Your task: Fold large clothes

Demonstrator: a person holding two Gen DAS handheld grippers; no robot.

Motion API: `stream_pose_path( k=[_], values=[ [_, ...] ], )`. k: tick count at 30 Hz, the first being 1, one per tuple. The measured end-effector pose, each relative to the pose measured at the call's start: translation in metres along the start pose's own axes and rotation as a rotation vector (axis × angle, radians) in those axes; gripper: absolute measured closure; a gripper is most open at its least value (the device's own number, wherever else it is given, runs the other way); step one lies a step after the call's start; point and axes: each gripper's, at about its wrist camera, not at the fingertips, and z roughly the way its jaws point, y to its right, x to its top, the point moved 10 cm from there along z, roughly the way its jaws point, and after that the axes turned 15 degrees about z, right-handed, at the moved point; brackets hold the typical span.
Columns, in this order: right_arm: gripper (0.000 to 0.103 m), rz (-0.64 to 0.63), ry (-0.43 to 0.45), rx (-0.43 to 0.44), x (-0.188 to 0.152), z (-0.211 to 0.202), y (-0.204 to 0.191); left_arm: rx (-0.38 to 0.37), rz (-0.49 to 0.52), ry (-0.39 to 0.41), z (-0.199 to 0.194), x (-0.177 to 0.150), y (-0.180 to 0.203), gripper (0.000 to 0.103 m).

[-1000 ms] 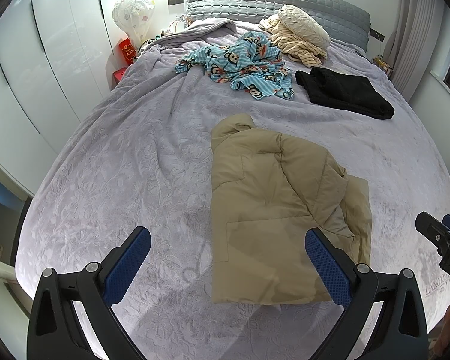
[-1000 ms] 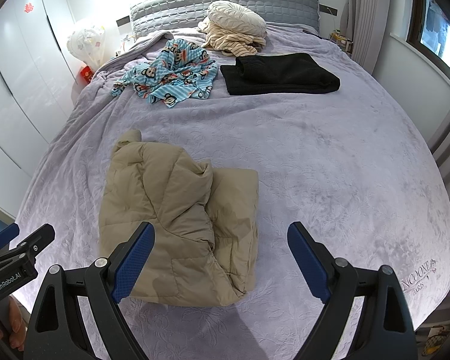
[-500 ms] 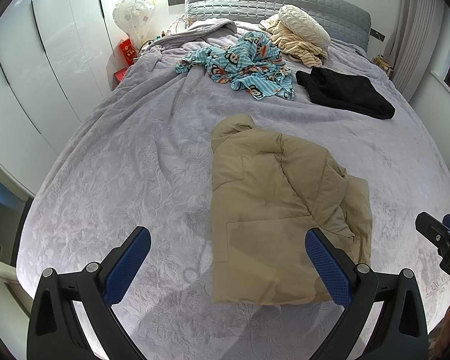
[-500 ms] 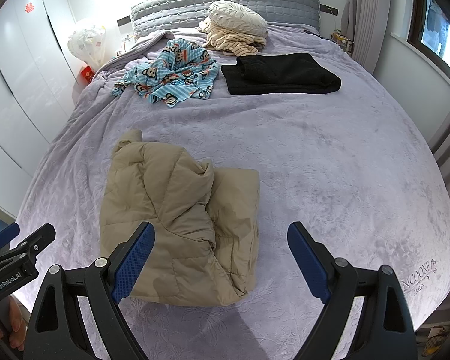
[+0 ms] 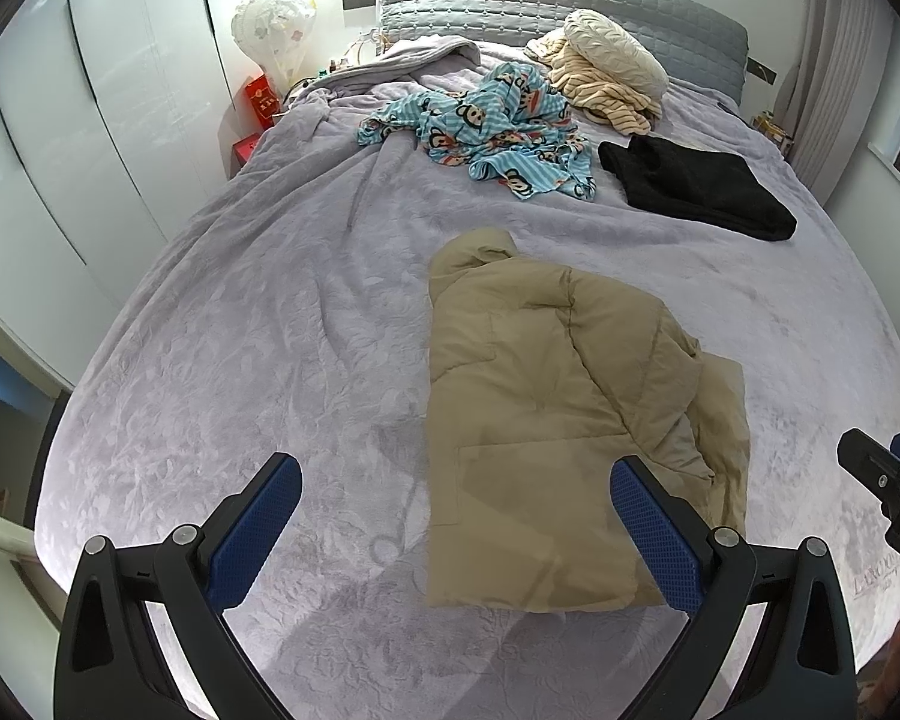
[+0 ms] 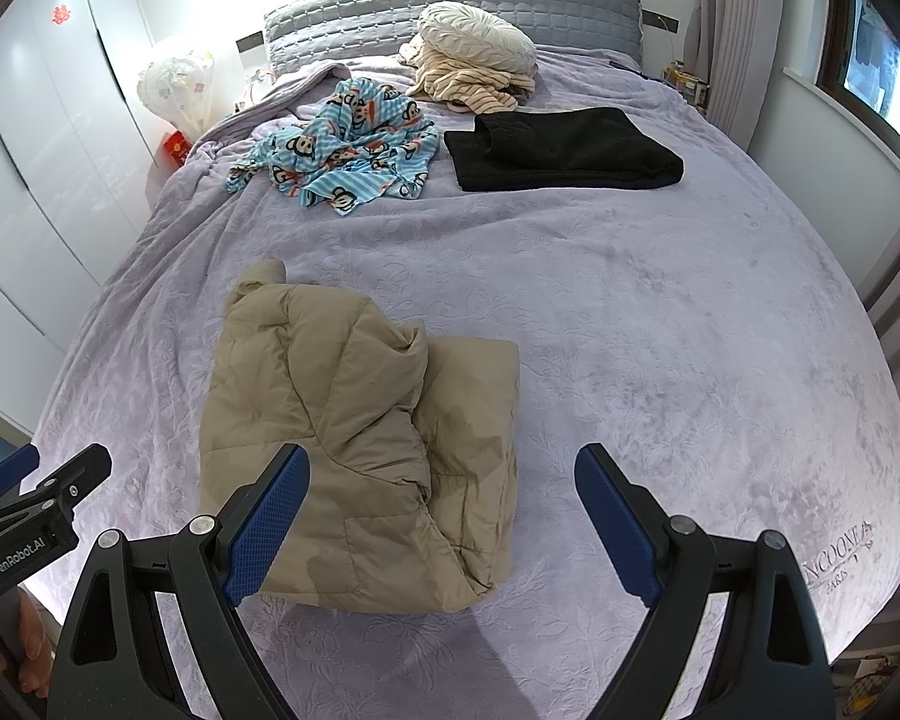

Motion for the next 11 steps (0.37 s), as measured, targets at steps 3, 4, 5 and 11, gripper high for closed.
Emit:
stream_pose_path(
  k=[3, 4, 5, 11],
  values=[
    [0.011, 0.002, 0.000, -0.001, -0.0007, -0.0001, -0.0005, -0.002, 0.001, 0.001, -0.0001, 0.0003, 0.0001, 0.000],
    [0.011, 0.003, 0.001, -0.001, -0.0011, 0.0002, -0.0009, -0.003, 0.004, 0.004, -0.0002, 0.0008, -0.0006, 0.000],
    [0.011, 0.003, 0.001, -0.002, -0.0011, 0.0000, -0.0010, -0.003, 0.005, 0.005, -0.0005, 0.0015, -0.0005, 0.000],
    [0.011, 0.004, 0.002, -0.002, -0.0014, -0.0001, -0.0013, -0.007, 0.014, 0.009, -0.0013, 0.0046, 0.0020, 0.000]
  ],
)
